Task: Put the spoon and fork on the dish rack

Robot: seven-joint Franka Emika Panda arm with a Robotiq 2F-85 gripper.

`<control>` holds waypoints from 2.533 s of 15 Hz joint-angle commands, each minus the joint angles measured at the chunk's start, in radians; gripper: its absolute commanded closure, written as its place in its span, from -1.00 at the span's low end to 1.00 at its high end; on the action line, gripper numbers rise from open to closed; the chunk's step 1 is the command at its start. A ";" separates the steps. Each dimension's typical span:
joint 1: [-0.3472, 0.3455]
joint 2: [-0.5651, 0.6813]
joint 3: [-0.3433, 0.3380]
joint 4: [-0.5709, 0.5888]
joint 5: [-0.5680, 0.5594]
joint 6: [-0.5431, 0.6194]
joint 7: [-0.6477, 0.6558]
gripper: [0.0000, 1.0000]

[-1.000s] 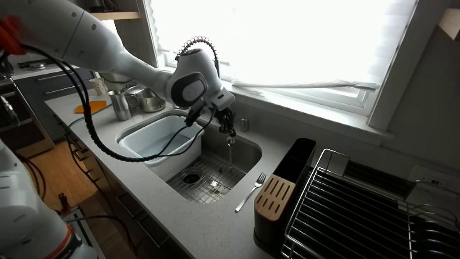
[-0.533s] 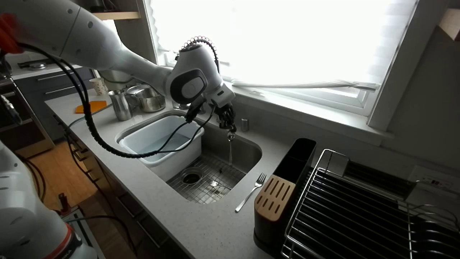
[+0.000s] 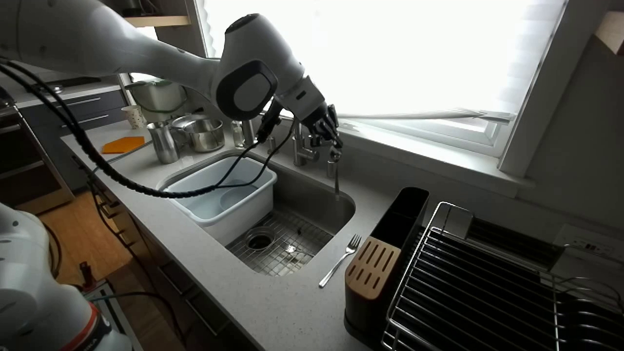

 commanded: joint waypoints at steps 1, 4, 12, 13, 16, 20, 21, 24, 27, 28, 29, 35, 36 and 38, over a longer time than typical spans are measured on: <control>-0.048 -0.080 -0.007 -0.034 -0.004 0.085 0.088 0.98; -0.107 -0.134 0.005 -0.045 -0.041 0.152 0.184 0.98; -0.350 -0.135 0.074 -0.030 -0.212 0.266 0.502 0.98; -0.374 -0.136 0.085 -0.031 -0.229 0.265 0.533 0.98; -0.439 -0.132 0.120 -0.027 -0.277 0.257 0.617 0.98; -0.467 -0.094 0.147 -0.018 -0.286 0.261 0.675 0.98; -0.466 -0.079 0.152 -0.015 -0.282 0.265 0.679 0.98; -0.472 -0.044 0.168 -0.005 -0.288 0.265 0.703 0.98; -0.481 -0.031 0.169 0.002 -0.289 0.278 0.715 0.98; -0.485 -0.038 0.168 0.002 -0.289 0.279 0.719 0.98; -0.488 -0.038 0.165 0.002 -0.288 0.281 0.720 0.98; -0.526 -0.027 0.177 0.007 -0.306 0.260 0.741 0.40; -0.530 -0.027 0.180 0.007 -0.311 0.262 0.748 0.28; -0.535 -0.035 0.185 0.004 -0.322 0.262 0.761 -0.02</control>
